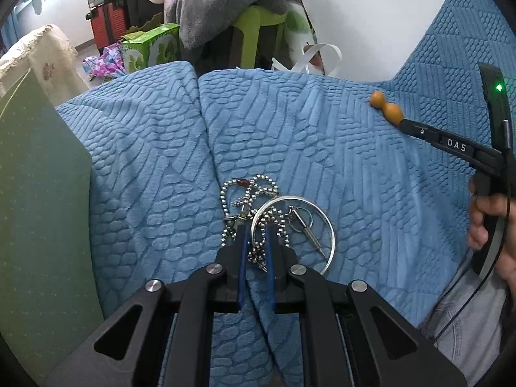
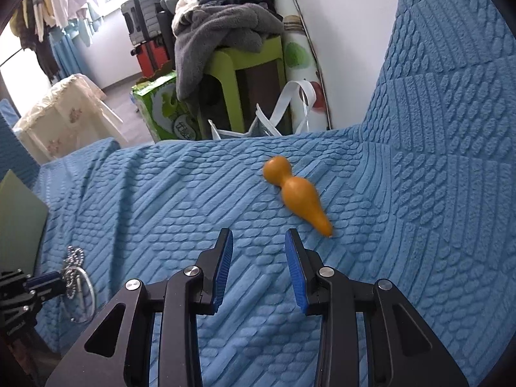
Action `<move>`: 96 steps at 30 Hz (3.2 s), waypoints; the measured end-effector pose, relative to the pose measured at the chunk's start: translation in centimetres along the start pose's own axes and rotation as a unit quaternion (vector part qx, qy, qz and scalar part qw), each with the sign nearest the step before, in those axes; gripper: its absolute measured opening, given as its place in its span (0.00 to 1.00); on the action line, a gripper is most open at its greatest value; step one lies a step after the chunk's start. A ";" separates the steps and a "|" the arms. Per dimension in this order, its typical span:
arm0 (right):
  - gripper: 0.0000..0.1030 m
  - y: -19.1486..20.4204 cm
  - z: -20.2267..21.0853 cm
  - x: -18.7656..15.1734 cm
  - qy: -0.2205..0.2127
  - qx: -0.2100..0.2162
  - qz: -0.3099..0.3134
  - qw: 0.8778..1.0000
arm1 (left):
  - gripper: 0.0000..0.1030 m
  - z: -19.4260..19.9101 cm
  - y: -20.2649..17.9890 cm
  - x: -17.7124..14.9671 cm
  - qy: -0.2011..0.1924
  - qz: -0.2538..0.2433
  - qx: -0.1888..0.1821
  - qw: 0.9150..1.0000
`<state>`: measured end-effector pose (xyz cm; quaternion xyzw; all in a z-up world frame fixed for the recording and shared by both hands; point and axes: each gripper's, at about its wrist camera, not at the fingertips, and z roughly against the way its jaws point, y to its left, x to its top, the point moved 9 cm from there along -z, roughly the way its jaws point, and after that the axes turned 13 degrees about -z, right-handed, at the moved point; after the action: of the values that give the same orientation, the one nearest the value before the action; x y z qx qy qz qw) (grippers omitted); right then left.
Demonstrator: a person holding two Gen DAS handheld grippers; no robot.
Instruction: Organize jewelry
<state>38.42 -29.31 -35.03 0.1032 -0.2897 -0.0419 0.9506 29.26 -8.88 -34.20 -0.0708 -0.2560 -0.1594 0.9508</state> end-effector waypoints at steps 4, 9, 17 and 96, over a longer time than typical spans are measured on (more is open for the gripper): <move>0.30 -0.2 -0.7 0.2 0.008 0.002 -0.004 1.000 | 0.10 -0.2 -0.1 0.1 0.002 -0.011 0.006 1.000; 0.30 -0.2 -1.6 0.1 0.022 0.001 -0.001 1.000 | 0.10 -0.7 0.2 0.5 0.008 -0.008 -0.007 1.000; 0.29 0.2 -3.5 -0.4 0.037 -0.014 0.013 0.999 | 0.06 -1.0 -0.4 1.2 0.013 -0.029 -0.014 0.999; 0.27 1.9 3.6 -5.1 0.044 0.032 -0.045 0.998 | 0.16 -0.1 -7.7 -2.2 0.040 -0.174 -0.052 0.983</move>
<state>32.24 -27.38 -34.44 0.1482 -0.2436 -0.0705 0.9559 24.89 -15.57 -34.94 -0.0684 -0.2179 -0.3382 0.9129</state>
